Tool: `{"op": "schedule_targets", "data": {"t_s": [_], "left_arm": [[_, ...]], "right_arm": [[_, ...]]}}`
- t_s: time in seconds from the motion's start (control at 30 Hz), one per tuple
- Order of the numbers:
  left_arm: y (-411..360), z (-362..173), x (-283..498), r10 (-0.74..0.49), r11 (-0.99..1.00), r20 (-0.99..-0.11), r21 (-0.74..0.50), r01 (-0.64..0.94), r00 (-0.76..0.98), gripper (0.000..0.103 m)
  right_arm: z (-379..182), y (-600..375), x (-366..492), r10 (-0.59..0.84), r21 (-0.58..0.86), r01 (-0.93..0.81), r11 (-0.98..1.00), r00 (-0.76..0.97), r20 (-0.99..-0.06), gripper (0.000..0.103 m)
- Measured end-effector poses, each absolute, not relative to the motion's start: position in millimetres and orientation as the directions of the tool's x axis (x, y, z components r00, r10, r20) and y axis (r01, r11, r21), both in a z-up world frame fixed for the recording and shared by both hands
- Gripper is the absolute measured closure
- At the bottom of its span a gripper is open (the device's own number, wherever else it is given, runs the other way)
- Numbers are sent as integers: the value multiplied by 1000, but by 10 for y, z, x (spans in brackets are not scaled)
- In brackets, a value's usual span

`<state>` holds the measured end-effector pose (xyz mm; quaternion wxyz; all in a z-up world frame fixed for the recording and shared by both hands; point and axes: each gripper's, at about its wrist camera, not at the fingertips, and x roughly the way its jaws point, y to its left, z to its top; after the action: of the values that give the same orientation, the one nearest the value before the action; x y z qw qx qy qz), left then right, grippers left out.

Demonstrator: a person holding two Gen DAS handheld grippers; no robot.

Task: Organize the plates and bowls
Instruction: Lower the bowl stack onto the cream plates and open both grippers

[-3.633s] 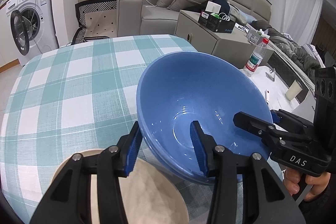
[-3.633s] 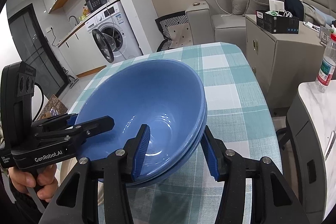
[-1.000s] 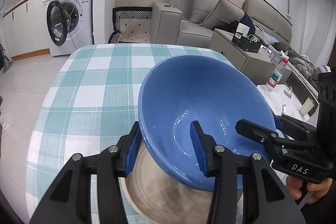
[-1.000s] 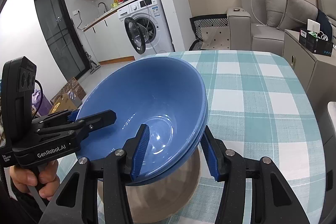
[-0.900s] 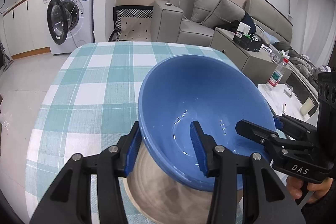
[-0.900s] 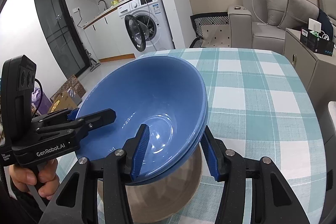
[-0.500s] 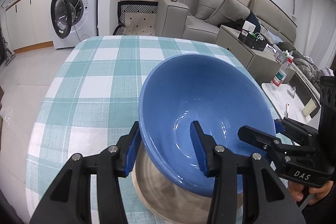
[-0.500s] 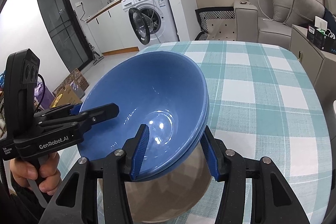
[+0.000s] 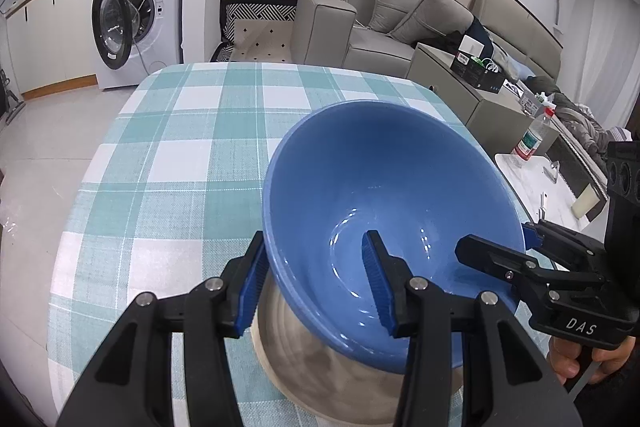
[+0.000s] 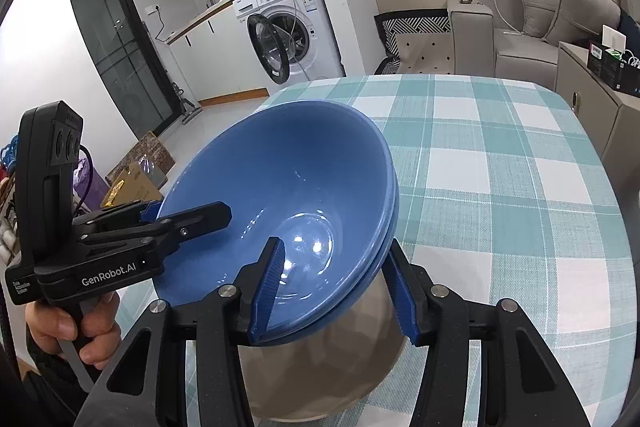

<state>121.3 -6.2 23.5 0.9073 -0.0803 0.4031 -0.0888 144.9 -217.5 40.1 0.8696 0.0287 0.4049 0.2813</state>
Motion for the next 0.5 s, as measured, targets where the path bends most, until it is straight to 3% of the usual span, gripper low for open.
{"op": "schedule_targets", "data": {"t_s": [0.2, 0.5], "left_arm": [[-67, 232, 1212, -228, 971, -714, -214, 103, 662, 57], [-63, 219, 1216, -225, 972, -717, -211, 102, 660, 53]], "right_arm": [[385, -2221, 1488, 542, 332, -454, 827, 486, -685, 51], [401, -2181, 1457, 528, 294, -471, 832, 509, -680, 50]]}}
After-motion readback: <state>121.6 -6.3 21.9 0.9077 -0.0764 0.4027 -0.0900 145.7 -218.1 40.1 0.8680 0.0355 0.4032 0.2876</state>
